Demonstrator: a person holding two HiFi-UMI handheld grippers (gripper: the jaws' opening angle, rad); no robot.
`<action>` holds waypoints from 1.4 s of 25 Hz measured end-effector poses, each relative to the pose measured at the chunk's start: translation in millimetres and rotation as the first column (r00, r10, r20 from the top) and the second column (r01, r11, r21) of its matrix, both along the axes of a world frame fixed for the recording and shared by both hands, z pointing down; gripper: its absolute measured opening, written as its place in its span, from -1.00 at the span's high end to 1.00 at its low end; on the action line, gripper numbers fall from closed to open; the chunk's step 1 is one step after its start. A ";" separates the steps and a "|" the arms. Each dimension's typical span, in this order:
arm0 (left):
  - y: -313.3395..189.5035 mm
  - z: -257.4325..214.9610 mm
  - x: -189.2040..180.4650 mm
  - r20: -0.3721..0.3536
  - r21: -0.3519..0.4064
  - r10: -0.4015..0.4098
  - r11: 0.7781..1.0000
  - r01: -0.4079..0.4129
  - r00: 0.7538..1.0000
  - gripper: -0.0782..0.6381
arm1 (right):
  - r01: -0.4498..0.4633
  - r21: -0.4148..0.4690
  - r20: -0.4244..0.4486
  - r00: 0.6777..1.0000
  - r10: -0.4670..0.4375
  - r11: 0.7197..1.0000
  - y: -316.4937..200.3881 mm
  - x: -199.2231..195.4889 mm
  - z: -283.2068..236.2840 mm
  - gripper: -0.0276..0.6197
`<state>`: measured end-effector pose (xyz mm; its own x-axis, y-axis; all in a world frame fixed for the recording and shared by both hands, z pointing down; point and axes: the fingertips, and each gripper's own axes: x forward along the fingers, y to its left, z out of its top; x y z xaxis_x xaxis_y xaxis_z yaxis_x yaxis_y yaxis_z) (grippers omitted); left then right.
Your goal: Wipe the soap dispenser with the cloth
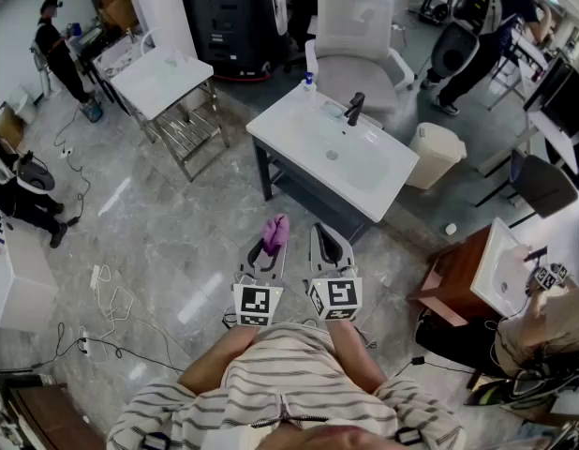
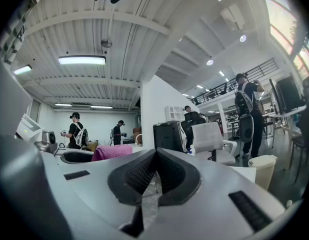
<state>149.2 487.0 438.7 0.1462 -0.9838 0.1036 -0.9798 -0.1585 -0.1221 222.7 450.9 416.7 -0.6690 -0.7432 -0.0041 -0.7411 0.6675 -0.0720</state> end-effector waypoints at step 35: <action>-192.3 11.4 -46.5 -0.012 -0.021 0.040 0.999 -0.040 0.999 0.46 | 0.010 -0.049 0.015 1.000 -0.010 0.999 -194.5 -54.5 11.3 0.93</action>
<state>102.7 294.7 450.1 0.1864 -0.9748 0.1229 -0.9740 -0.1997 -0.1068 168.1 256.4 428.0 -0.6765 -0.7361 0.0221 -0.7330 0.6702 -0.1162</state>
